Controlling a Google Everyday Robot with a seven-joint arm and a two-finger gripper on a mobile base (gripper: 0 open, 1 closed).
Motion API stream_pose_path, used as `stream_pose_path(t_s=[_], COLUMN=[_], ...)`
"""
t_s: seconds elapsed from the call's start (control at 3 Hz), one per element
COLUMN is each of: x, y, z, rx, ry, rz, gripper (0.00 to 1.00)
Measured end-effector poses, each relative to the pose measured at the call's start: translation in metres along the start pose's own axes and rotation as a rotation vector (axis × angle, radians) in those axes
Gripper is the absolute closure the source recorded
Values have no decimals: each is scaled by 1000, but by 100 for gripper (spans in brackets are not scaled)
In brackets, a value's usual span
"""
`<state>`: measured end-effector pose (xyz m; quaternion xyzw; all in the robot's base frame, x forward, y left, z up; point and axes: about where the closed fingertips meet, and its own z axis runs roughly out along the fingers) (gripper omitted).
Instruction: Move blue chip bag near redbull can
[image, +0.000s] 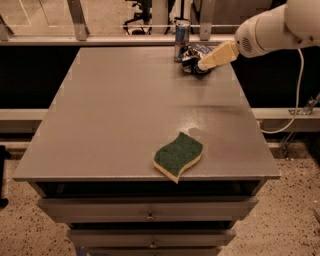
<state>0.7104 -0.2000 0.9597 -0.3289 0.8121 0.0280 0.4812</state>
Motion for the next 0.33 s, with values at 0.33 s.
stream_pose_path(t_s=[0.33], x=[9], y=[12], z=[-46], rx=[-88], ry=[-109], rz=[15], gripper=[0])
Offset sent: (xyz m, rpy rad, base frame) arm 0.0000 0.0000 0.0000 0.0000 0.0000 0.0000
